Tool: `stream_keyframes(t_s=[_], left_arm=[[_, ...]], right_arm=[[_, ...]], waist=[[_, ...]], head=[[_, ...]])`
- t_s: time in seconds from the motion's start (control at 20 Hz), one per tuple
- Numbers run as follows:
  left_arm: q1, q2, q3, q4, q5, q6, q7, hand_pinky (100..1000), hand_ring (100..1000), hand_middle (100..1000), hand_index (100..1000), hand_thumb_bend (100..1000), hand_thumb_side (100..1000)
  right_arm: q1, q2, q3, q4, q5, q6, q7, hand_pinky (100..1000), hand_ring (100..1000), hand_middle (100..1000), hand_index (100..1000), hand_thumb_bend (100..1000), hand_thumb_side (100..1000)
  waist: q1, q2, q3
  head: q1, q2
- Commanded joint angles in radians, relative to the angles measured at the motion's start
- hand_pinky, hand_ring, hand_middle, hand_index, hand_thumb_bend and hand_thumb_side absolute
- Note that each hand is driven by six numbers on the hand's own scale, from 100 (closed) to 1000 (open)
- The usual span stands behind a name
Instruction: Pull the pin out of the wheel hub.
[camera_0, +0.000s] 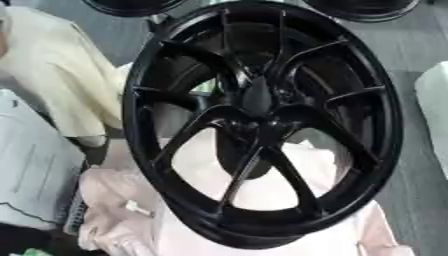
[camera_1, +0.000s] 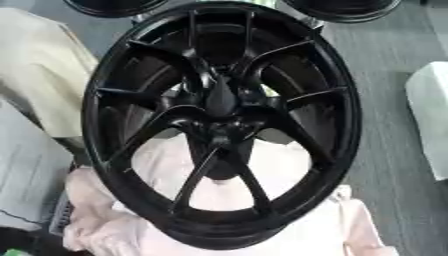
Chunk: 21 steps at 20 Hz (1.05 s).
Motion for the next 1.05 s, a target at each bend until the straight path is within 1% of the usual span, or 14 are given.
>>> stream_keyframes(t_s=[0.05,0.15,0.25,0.3,0.35,0.4,0.45,0.5,0.6,0.7,0.8,0.9,1.05], left_arm=[[-0.011,0.014,0.010,-0.020,-0.003,-0.002,0.001,509,604,539,632,100,825],[-0.019,0.011,0.008,-0.022,0.000,-0.001,0.000,510,605,539,632,100,826],[-0.027,0.009,0.005,-0.023,0.004,0.001,-0.003,510,605,540,632,100,825],[-0.031,0.009,0.003,-0.025,0.007,0.001,-0.005,511,605,540,632,100,825],[-0.037,0.009,0.001,-0.026,0.009,0.002,-0.007,511,605,540,632,100,824],[-0.041,0.008,-0.001,-0.027,0.011,0.002,-0.009,511,605,540,632,100,824],[-0.044,0.009,-0.003,-0.028,0.013,0.003,-0.010,512,605,540,632,100,823],[-0.046,0.009,-0.004,-0.030,0.014,0.003,-0.011,512,605,540,632,100,822],[-0.050,0.010,-0.007,-0.035,0.016,0.003,-0.014,513,605,540,632,100,822],[-0.057,0.008,-0.013,-0.040,0.020,0.004,-0.019,514,605,540,632,100,822],[-0.072,0.003,-0.019,-0.043,0.025,0.006,-0.024,515,605,540,633,100,821],[-0.091,-0.003,-0.024,-0.043,0.032,0.009,-0.028,516,605,540,633,100,822],[-0.130,-0.019,-0.035,-0.047,0.044,0.011,-0.038,520,606,541,634,100,820]], right_arm=[[-0.005,-0.010,-0.036,-0.046,0.004,-0.005,-0.039,798,855,806,915,262,649],[-0.012,-0.002,-0.045,-0.073,-0.030,0.011,-0.075,792,848,804,917,184,670],[-0.030,0.001,-0.047,-0.106,-0.075,0.036,-0.118,784,837,797,917,141,630],[-0.042,0.002,-0.044,-0.125,-0.101,0.052,-0.141,781,831,793,915,148,600],[-0.057,0.002,-0.039,-0.144,-0.128,0.069,-0.162,775,824,787,911,183,527],[-0.069,0.002,-0.034,-0.160,-0.150,0.088,-0.180,769,815,778,903,215,483],[-0.084,0.004,-0.030,-0.176,-0.171,0.110,-0.199,757,793,752,877,265,409],[-0.097,0.006,-0.024,-0.189,-0.190,0.132,-0.220,741,768,706,836,290,339],[-0.127,0.015,-0.005,-0.216,-0.238,0.170,-0.267,711,722,620,765,277,254],[-0.169,0.035,0.024,-0.248,-0.293,0.188,-0.305,695,685,572,730,263,198],[-0.223,0.070,0.056,-0.275,-0.342,0.200,-0.321,698,673,563,715,235,198],[-0.281,0.120,0.083,-0.296,-0.379,0.215,-0.316,703,674,566,712,229,199],[-0.350,0.215,0.105,-0.332,-0.432,0.215,-0.302,715,692,580,706,164,204]], waist=[[0.000,-0.010,0.000],[-0.003,-0.011,0.001],[-0.006,-0.013,0.003],[-0.007,-0.014,0.005],[-0.008,-0.015,0.007],[-0.010,-0.016,0.008],[-0.011,-0.017,0.010],[-0.013,-0.018,0.012],[-0.016,-0.019,0.015],[-0.017,-0.021,0.021],[-0.018,-0.021,0.029],[-0.018,-0.020,0.037],[-0.022,-0.012,0.053]], head=[[0.004,-0.009],[0.003,-0.010],[0.002,-0.011],[0.000,-0.011],[-0.002,-0.011],[-0.004,-0.012],[-0.006,-0.011],[-0.007,-0.011],[-0.010,-0.011],[-0.012,-0.010],[-0.019,-0.010],[-0.031,-0.014],[-0.059,-0.023]])
